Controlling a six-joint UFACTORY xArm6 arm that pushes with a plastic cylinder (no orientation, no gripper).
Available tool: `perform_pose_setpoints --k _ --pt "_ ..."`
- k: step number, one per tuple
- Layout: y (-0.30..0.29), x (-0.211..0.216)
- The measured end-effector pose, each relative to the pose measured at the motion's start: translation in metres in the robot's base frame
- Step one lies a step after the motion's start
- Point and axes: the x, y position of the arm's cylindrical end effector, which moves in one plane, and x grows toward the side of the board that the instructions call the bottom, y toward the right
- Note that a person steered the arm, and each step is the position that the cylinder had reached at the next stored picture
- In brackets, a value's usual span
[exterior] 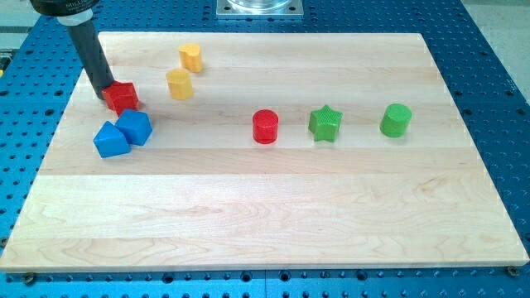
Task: Push the red star left to the red circle
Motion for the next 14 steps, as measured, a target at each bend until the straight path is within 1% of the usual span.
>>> perform_pose_setpoints --k 1,3,4,5,6,7,8,9,10,11,12,13,14 --pt "-0.042 0.006" --pt "0.089 0.008" --pt "0.091 0.011" --pt "0.110 0.025" --pt "0.058 0.009" --pt "0.093 0.022" --pt "0.141 0.037" --pt "0.125 0.024" --pt "0.074 0.006" --pt "0.070 0.027" --pt "0.084 0.054" --pt "0.123 0.074" --pt "0.135 0.072"
